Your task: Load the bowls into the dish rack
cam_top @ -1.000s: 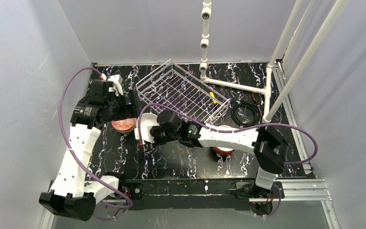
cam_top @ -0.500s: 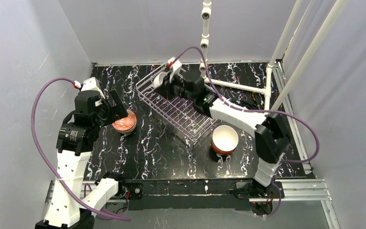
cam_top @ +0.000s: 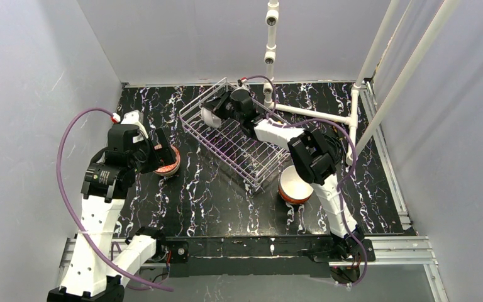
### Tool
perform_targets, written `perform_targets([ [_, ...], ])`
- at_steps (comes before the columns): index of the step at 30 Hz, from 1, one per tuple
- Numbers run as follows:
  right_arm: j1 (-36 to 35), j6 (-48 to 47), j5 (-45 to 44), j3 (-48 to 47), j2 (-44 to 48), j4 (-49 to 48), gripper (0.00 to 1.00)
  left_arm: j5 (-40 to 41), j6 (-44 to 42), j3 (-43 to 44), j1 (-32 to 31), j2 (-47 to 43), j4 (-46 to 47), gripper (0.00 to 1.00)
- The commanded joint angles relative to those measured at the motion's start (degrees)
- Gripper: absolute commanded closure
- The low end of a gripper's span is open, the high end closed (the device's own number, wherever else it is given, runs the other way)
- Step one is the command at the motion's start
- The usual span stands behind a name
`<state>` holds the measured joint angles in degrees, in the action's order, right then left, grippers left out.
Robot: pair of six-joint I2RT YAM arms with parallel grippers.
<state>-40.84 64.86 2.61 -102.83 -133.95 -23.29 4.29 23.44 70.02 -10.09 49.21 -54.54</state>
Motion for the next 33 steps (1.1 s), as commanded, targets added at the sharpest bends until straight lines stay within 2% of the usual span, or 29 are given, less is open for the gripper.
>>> perform_targets([
  [1, -0.8, 7.8, -5.3, -3.1, 0.4, -11.0, 0.99, -1.3, -1.1, -0.9, 0.2, -0.3, -1.6, 0.02],
  [4, -0.7, 8.0, -6.8, -2.2, -0.9, -17.3, 0.99, -2.3, -0.9, -1.5, 0.2, 0.4, -1.5, 0.02],
  [9, -0.7, 9.5, -9.6, -2.0, -2.5, -18.6, 0.99, -3.2, -0.6, -2.1, 0.2, 1.6, -0.9, 0.02],
  [19, -0.6, 12.3, -16.6, 3.1, -4.0, -28.7, 0.99, -8.3, 0.7, -3.6, 0.2, 3.7, 0.3, 0.02],
  [33, -0.3, 19.1, -21.1, 7.8, -5.4, -33.8, 0.99, -11.1, 1.4, -4.6, 0.2, 5.4, 1.5, 0.02],
])
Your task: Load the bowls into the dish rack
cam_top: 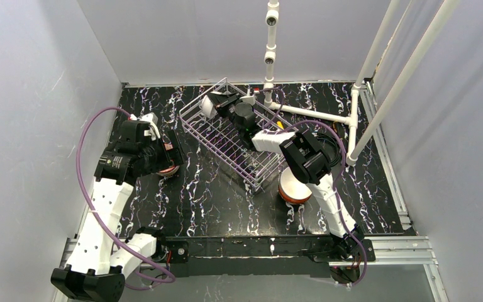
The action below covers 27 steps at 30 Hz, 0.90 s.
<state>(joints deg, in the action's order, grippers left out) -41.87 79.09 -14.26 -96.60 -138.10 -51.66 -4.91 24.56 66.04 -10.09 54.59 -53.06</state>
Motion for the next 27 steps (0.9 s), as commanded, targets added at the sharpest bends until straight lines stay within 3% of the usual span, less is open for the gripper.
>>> perform_targets([
  [1, 0.8, 5.2, -4.4, 2.0, -1.2, -5.4, 0.99, -2.1, 0.4, -0.8, 0.2, 0.1, 0.0, 0.02],
  [15, 0.8, 7.6, -10.2, 9.0, 0.0, -7.4, 0.93, -2.8, 0.5, -0.7, 0.2, 0.7, 0.5, 0.02],
  [22, 0.7, 8.5, -11.3, 12.3, 2.0, -7.8, 0.74, -2.8, 0.8, -0.9, 0.2, 1.0, 0.6, 0.02],
  [27, 0.6, 8.6, -13.3, 13.7, 5.1, -2.3, 0.68, -2.5, 0.9, -1.0, 0.2, 1.2, 1.0, 0.02],
])
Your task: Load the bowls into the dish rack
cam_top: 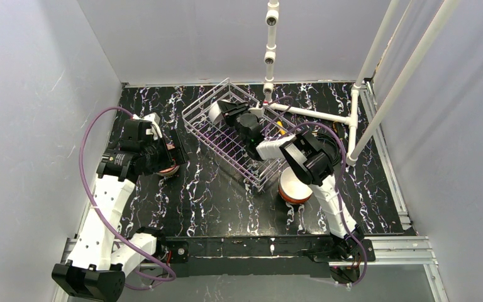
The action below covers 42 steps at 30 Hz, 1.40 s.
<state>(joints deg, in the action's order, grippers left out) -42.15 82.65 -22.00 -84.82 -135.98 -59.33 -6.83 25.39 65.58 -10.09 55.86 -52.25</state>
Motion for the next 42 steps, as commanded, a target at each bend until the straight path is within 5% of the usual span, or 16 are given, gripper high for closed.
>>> perform_targets([
  [1, 0.9, 5.3, -5.9, 1.9, 3.6, 7.3, 0.68, -0.4, 0.0, -0.6, 0.2, 0.0, 0.2, 0.02],
  [6, 0.7, 6.1, -7.3, 3.0, 5.3, 10.7, 0.68, 0.1, 0.0, -0.6, 0.2, 0.0, 0.2, 0.02],
  [15, 0.5, 6.0, -8.0, 5.0, 8.4, 16.1, 0.53, 0.3, 0.1, -0.6, 0.2, 0.5, 0.6, 0.02],
  [20, 0.3, 5.6, -10.4, 6.9, 12.7, 24.2, 0.41, 0.8, 0.1, -0.6, 0.2, 0.6, 0.8, 0.02],
  [29, 0.2, 1.6, -12.3, 5.2, 18.3, 38.7, 0.38, 1.7, 0.4, -0.6, 0.2, 0.0, 0.5, 0.02],
  [42, -0.1, -27.7, -12.6, 10.9, 32.9, 42.7, 0.3, 8.5, 2.4, -2.1, 0.3, -5.1, 2.5, 0.02],
])
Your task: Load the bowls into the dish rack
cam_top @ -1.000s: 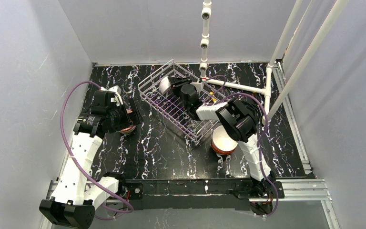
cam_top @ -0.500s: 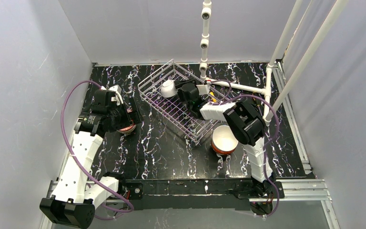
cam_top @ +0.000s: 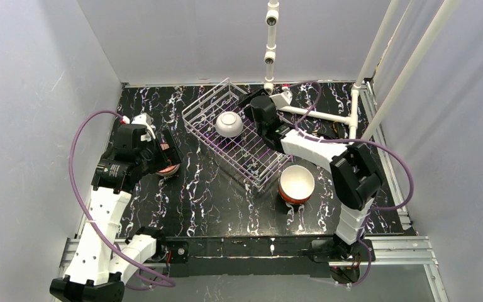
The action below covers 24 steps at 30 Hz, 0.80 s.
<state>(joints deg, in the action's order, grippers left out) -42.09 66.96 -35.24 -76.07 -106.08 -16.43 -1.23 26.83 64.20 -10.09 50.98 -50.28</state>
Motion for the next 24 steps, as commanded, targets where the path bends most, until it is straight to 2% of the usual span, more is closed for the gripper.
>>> perform_targets([
  [1, -0.3, -14.6, 2.7, 1.7, 3.2, -0.5, 0.3, 3.0, 1.0, -0.8, 0.3, -0.3, 0.7, 0.02],
  [3, -0.8, -19.8, 6.0, -1.3, 2.1, 3.4, 0.3, 3.3, 1.2, -1.0, 0.3, -0.3, 0.8, 0.02],
  [6, -1.8, -23.6, 8.1, -9.0, -1.7, 17.4, 0.27, 3.2, 1.6, -1.4, 0.3, -0.1, 1.0, 0.02],
  [8, -2.4, -24.8, 9.3, -11.0, -3.1, 22.5, 0.27, 3.1, 2.1, -2.3, 0.3, -0.2, 1.3, 0.02],
  [14, -5.5, -31.7, 10.4, -13.7, -6.1, 25.8, 0.18, 2.8, 3.1, -3.5, 0.4, 0.6, 1.9, 0.02],
  [19, -5.7, -32.5, 13.5, -16.3, -10.8, 25.4, 0.16, 3.4, 4.2, -3.9, 0.6, 1.1, 2.1, 0.02],
  [24, -5.7, -33.5, 10.2, -19.0, -14.9, 21.8, 0.17, 4.3, 4.7, -4.0, 1.0, 1.5, 1.8, 0.02],
])
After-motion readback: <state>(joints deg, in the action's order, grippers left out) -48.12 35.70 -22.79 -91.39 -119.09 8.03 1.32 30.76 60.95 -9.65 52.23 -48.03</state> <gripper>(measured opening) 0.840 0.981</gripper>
